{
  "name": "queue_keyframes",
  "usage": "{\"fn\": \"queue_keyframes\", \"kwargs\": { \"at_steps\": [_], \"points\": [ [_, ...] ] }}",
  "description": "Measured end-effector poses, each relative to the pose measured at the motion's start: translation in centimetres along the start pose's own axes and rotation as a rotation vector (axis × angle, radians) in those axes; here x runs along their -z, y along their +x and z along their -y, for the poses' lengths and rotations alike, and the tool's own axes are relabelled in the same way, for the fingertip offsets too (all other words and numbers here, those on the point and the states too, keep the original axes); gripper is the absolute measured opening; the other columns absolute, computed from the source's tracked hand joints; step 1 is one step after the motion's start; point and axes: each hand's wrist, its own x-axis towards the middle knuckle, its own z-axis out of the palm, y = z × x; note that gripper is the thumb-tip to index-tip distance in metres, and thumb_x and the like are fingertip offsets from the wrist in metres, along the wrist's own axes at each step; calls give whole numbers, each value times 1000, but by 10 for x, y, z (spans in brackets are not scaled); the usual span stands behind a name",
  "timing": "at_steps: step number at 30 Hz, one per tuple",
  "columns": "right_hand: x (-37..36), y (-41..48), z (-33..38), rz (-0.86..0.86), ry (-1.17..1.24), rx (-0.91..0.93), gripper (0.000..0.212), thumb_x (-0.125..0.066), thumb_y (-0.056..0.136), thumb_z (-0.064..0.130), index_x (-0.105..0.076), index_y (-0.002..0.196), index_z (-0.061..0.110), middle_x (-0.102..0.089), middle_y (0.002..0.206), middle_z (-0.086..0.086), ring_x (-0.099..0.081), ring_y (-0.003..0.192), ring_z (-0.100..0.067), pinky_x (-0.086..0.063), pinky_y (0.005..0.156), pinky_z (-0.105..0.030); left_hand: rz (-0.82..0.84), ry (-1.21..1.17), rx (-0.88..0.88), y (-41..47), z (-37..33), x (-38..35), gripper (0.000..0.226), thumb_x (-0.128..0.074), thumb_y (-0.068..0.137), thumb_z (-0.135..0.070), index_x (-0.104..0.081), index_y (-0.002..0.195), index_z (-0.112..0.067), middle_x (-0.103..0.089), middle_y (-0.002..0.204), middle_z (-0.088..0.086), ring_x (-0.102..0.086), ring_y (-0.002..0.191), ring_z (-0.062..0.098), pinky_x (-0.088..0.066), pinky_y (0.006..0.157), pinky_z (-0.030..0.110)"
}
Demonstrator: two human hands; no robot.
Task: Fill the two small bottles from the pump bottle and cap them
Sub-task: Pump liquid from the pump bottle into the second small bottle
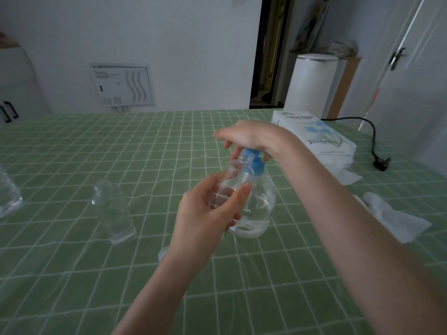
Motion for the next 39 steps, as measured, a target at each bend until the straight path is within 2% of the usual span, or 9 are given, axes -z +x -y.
{"fn": "queue_keyframes", "kwargs": {
  "at_steps": [4,8,11,14,17,19,26,36,39],
  "points": [
    [-2,1,-1,-5,-16,10,48,-36,100,44,-58,125,10,-58,130,-9,-48,98,-22,-30,57,-27,1,5,7,0,2,0,34,-66,60,-50,-66,91,-34,-71,70,-6,-64,54,8,-47,48,15],
    [-7,3,-5,10,-6,4,46,-38,100,40,-60,123,7,-59,128,-12,-54,112,-27,-35,78,-32,4,28,4,-1,4,0,34,-66,62,-48,-66,92,-33,-70,67,-7,-64,54,8,-47,48,17],
    [-9,4,-5,1,7,2,45,-38,100,40,-60,122,7,-59,127,-13,-55,105,-27,-36,78,-32,1,27,5,-1,5,0,31,-66,60,-50,-66,88,-36,-70,68,-7,-64,54,8,-49,49,17],
    [-8,4,-5,-6,8,7,47,-39,100,41,-57,127,8,-57,132,-14,-54,113,-29,-37,78,-31,2,20,5,-1,5,0,33,-66,59,-51,-66,88,-36,-70,69,-6,-63,54,8,-48,48,17],
    [-3,3,-2,-1,-12,2,47,-41,98,43,-60,123,9,-61,124,-10,-53,96,-24,-32,55,-27,-1,14,-4,1,3,0,33,-66,62,-48,-67,91,-33,-70,68,-6,-63,53,9,-49,49,17],
    [0,4,1,-12,-43,-1,46,-42,97,44,-59,123,10,-62,123,-8,-50,93,-22,-27,50,-26,-7,7,-9,2,2,-1,32,-66,62,-47,-67,91,-33,-70,68,-6,-63,53,8,-50,51,18],
    [-1,4,-2,2,-18,6,45,-40,98,44,-62,119,10,-62,123,-8,-50,95,-21,-28,53,-26,0,11,2,1,2,-1,36,-66,63,-47,-67,94,-29,-70,69,-6,-64,54,8,-48,48,17],
    [-9,9,-7,6,0,-5,44,-41,98,41,-61,121,9,-61,126,-13,-55,105,-27,-35,74,-33,-4,12,26,-1,5,-1,35,-66,61,-48,-67,92,-31,-70,68,-6,-63,53,7,-47,48,16],
    [-4,8,-5,2,-8,4,48,-41,98,44,-58,126,9,-60,129,-11,-55,105,-26,-35,65,-29,-5,8,17,-1,3,-1,32,-66,62,-47,-67,91,-34,-70,70,-5,-63,53,8,-47,48,16]
  ]
}}
